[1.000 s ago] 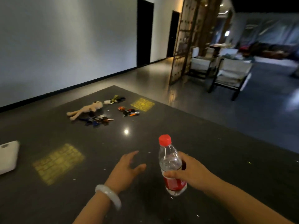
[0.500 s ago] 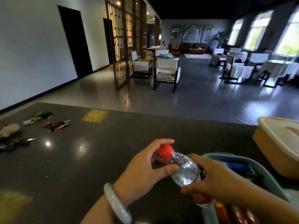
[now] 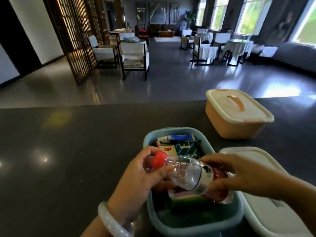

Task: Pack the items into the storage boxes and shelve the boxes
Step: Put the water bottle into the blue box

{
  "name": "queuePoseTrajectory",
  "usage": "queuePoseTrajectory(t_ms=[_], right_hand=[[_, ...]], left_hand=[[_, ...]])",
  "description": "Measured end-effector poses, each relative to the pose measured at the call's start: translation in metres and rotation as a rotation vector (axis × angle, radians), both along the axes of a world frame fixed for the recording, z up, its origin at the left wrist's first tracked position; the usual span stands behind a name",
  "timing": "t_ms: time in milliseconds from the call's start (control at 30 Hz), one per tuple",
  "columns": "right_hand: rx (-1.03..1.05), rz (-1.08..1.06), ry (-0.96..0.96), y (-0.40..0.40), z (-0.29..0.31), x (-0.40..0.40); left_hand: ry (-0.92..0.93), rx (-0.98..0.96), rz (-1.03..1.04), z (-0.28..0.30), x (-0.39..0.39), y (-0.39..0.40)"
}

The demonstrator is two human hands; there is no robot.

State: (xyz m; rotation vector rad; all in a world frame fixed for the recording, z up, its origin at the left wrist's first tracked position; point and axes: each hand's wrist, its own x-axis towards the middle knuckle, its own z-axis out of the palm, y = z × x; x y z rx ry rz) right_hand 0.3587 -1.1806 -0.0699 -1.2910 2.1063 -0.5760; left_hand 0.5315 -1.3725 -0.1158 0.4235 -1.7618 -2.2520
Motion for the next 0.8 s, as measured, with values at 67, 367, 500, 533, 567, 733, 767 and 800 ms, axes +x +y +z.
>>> queuePoseTrajectory(t_ms=[67,367,500,533,567,733,767,800], right_hand=[[0.002,-0.002,-0.038,0.007,-0.01,-0.005],[0.017,0.076,-0.037,0.01,-0.047,-0.008],[0.035,0.129,-0.024,0.007,-0.054,-0.01],[0.045,0.136,-0.015,0.006,-0.056,-0.011],[0.057,0.15,-0.001,0.004,-0.058,-0.012],[0.096,0.225,0.144,-0.003,-0.072,-0.01],[0.096,0.232,0.162,-0.003,-0.074,-0.009],[0.101,0.239,0.176,-0.003,-0.076,-0.008]], left_hand=[[-0.026,0.127,0.012,-0.007,0.001,0.013],[-0.406,-0.658,-0.053,-0.014,0.009,0.026],[-0.407,-0.806,-0.17,-0.012,0.0,0.026],[-0.41,-0.84,-0.217,-0.013,-0.003,0.025],[-0.42,-0.865,-0.275,-0.015,-0.006,0.026],[-0.493,-1.028,-0.432,-0.029,-0.017,0.03],[-0.491,-1.028,-0.436,-0.032,-0.018,0.03],[-0.485,-1.03,-0.438,-0.035,-0.018,0.031]])
